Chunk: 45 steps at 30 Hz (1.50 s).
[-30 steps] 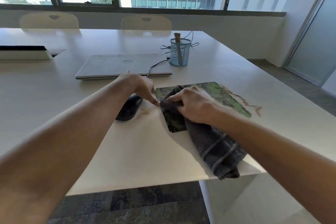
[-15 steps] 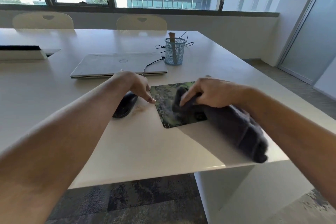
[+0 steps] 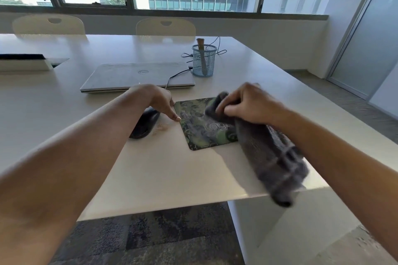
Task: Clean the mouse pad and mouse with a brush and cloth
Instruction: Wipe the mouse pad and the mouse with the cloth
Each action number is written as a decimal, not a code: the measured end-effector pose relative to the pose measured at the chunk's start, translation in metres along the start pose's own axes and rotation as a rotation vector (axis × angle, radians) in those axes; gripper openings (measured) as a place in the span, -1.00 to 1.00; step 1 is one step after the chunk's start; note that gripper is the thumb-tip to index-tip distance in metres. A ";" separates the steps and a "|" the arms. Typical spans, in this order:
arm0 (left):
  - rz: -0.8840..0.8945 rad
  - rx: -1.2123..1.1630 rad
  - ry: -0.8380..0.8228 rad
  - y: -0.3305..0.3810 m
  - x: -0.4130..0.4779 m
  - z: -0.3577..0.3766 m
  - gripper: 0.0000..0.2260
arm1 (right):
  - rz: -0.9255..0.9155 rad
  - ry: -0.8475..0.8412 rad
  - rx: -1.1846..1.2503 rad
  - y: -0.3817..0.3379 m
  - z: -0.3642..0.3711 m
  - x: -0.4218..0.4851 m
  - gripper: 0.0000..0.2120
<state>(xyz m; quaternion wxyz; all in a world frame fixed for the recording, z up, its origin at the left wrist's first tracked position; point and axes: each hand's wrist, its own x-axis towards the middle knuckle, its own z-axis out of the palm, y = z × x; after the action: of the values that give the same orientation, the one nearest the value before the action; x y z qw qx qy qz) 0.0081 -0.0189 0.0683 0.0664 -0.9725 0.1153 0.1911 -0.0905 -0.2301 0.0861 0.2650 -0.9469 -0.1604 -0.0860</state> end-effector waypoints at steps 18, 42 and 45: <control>-0.068 -0.017 -0.107 0.008 -0.001 -0.002 -0.13 | 0.122 -0.006 -0.282 0.015 0.071 0.045 -0.66; -0.109 0.074 -0.120 0.011 -0.010 -0.003 0.00 | 0.465 0.105 -0.292 0.044 0.056 0.077 -0.65; -0.096 0.116 -0.127 0.011 -0.013 -0.004 0.17 | 0.591 0.119 -0.326 0.059 0.043 0.079 -0.68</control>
<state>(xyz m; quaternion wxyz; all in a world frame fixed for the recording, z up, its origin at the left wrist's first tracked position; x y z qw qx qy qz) -0.0054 -0.0279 0.0758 0.1389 -0.9574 0.0747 0.2419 0.0072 -0.2349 0.0410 0.1327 -0.9756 0.1525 -0.0851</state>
